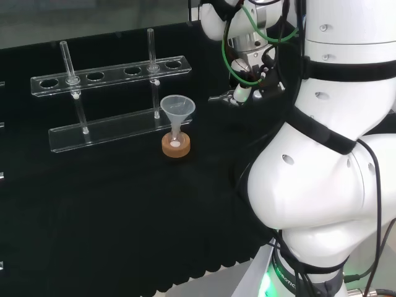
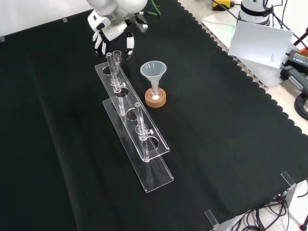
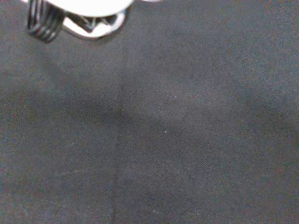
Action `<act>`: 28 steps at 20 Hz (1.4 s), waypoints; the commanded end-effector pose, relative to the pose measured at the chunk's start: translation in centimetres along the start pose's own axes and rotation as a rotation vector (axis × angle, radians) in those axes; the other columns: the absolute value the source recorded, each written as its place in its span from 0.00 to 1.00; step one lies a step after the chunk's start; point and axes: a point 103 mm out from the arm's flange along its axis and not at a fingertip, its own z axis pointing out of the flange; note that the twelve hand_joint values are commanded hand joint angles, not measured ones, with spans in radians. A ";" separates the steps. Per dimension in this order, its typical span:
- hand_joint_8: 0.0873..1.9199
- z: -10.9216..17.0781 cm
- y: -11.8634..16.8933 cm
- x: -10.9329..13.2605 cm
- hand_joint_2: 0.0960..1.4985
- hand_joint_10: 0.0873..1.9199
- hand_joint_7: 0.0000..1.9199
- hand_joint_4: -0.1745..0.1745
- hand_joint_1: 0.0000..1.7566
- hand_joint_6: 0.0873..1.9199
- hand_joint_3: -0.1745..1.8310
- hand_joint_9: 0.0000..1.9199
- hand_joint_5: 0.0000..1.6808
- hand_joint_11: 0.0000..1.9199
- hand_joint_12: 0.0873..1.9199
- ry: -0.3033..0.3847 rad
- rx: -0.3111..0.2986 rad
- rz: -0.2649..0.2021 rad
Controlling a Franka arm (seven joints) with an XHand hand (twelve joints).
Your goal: Put the weighing funnel back on the table.
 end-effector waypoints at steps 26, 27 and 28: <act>0.33 4.1 4.5 1.0 0.43 0.24 0.26 1.00 0.63 0.36 0.40 0.39 0.72 0.23 0.66 0.028 -0.012 -0.029; 0.33 4.1 4.6 1.2 0.43 0.24 0.26 1.00 0.63 0.36 0.40 0.39 0.73 0.23 0.66 0.022 -0.012 -0.027; 0.33 4.1 4.6 1.3 0.43 0.24 0.26 1.00 0.63 0.36 0.40 0.40 0.73 0.23 0.66 0.018 -0.013 -0.027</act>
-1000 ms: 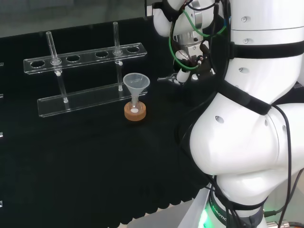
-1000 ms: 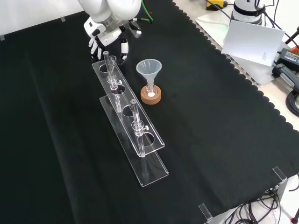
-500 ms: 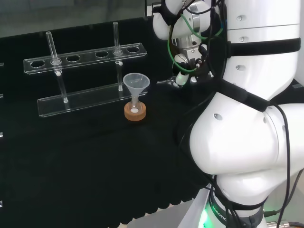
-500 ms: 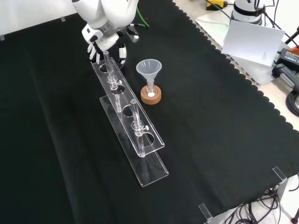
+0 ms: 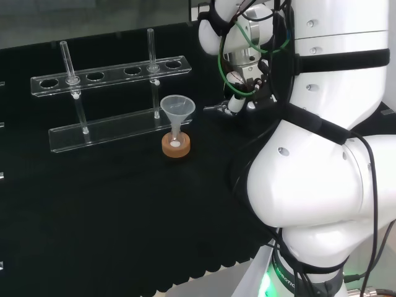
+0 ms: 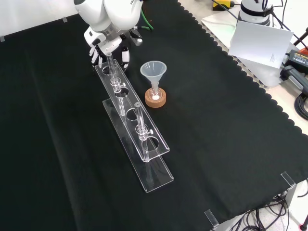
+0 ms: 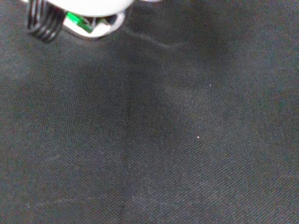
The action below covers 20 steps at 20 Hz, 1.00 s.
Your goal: Put the weighing funnel back on the table.
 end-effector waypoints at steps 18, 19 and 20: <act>0.34 0.5 -0.5 1.6 0.43 0.27 0.19 0.61 0.51 0.35 0.35 0.34 0.40 0.20 0.67 -0.060 0.069 0.038; 0.34 0.5 -0.6 1.5 0.42 0.27 0.17 0.56 0.50 0.34 0.35 0.33 0.35 0.18 0.68 -0.061 0.073 0.045; 0.34 0.4 -0.7 1.4 0.42 0.28 0.15 0.51 0.50 0.31 0.35 0.30 0.28 0.14 0.69 -0.059 0.075 0.053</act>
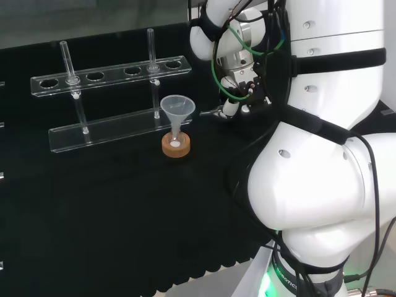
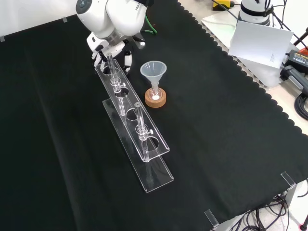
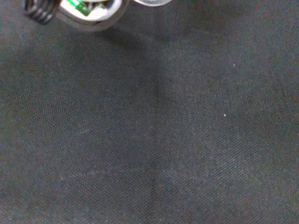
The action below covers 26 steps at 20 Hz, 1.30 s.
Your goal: Put the weighing funnel back on the table.
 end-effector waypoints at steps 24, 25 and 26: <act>0.33 -6.7 -8.1 -1.7 0.40 0.36 0.00 0.38 0.41 0.00 0.30 0.13 0.15 0.01 0.75 0.035 -0.125 0.071; 0.33 -6.9 -8.5 -1.6 0.40 0.36 0.00 0.38 0.41 0.00 0.30 0.13 0.15 0.01 0.75 0.034 -0.128 0.073; 0.33 -7.2 -8.9 -1.6 0.40 0.36 0.00 0.38 0.41 0.00 0.30 0.13 0.15 0.01 0.75 0.035 -0.130 0.076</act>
